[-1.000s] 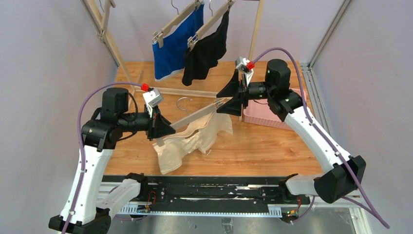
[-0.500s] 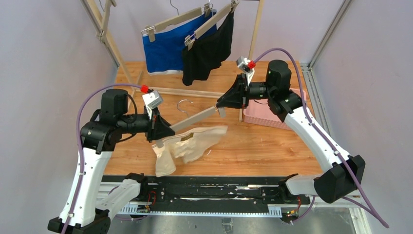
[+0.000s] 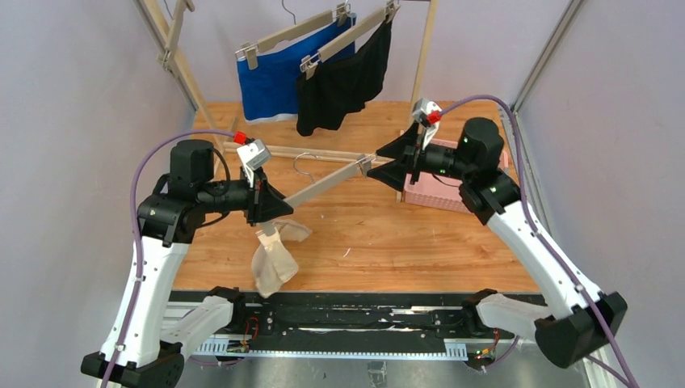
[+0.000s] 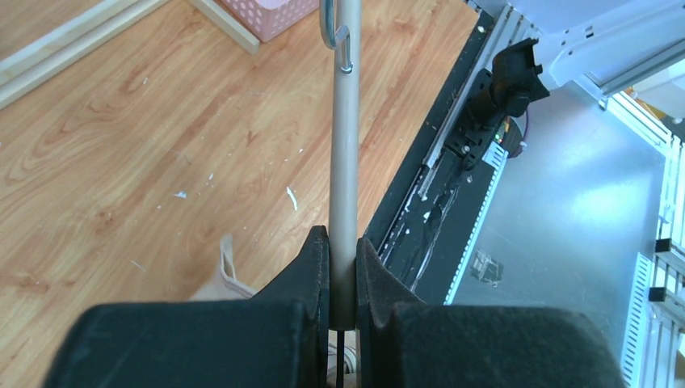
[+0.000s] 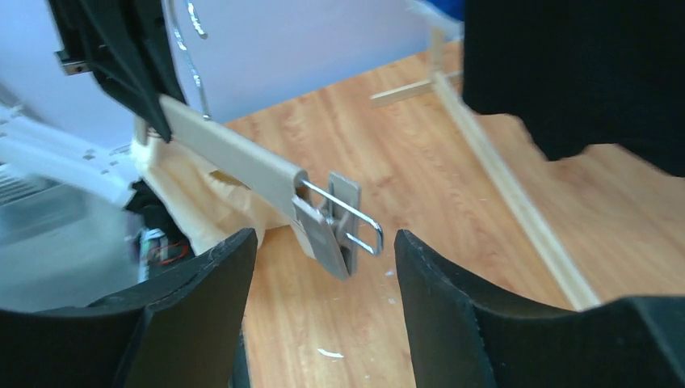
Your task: Remove the underwear clipped to the hanger
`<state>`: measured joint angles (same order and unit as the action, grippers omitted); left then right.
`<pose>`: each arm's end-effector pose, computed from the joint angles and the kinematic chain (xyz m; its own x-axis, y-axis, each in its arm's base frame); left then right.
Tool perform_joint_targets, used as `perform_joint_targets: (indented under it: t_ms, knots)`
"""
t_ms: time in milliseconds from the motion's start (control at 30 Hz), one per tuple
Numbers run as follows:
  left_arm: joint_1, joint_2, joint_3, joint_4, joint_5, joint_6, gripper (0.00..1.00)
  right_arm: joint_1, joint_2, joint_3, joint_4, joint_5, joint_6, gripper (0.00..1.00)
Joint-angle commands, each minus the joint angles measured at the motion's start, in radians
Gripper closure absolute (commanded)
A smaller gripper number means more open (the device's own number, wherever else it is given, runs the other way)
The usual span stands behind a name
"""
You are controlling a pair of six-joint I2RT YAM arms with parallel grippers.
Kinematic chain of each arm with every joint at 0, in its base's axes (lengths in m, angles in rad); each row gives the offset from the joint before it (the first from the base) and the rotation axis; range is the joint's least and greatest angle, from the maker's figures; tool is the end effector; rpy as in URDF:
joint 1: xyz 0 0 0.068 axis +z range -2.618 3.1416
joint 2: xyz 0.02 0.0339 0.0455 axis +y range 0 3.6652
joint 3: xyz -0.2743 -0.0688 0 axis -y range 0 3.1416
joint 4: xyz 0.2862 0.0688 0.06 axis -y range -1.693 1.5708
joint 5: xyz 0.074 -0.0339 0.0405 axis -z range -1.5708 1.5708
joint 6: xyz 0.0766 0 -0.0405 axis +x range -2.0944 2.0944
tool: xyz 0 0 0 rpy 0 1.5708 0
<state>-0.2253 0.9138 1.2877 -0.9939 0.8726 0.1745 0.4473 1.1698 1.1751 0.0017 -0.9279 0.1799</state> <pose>0.1792 -0.1013 0.4195 -0.4273 0.2124 -0.8788 0.8382 0.4574 -0.2970 0.2609 0.1931 0.4284 -0.1693 0.0378 -0.9848 -0.9662 0.1907 0.1734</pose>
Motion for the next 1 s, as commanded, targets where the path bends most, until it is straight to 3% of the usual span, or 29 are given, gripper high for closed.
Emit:
perform_joint_targets:
  t_ms: [0, 133, 267, 367, 633, 967]
  knots:
    - [0.0, -0.008, 0.061, 0.062, 0.003, -0.032, 1.0, -0.001, -0.151, -0.083, 0.118, 0.322, 0.033, 0.32]
    - [0.0, -0.012, 0.063, 0.14, -0.022, -0.096, 1.0, -0.002, -0.257, -0.191, 0.164, 0.462, 0.086, 0.3]
    - [0.0, 0.004, 0.07, 0.248, -0.027, -0.17, 1.0, -0.001, -0.27, -0.27, 0.257, 0.388, 0.215, 0.31]
    - [0.0, 0.022, 0.074, 0.343, -0.021, -0.226, 1.0, -0.001, -0.249, -0.338, 0.431, 0.342, 0.342, 0.31]
    - [-0.005, 0.035, 0.017, 0.657, 0.015, -0.454, 1.0, 0.035, -0.136, -0.362, 0.748, 0.31, 0.468, 0.3]
    - [-0.064, 0.014, -0.104, 0.84, 0.002, -0.574, 1.0, 0.075, 0.075, -0.317, 1.224, 0.331, 0.667, 0.3]
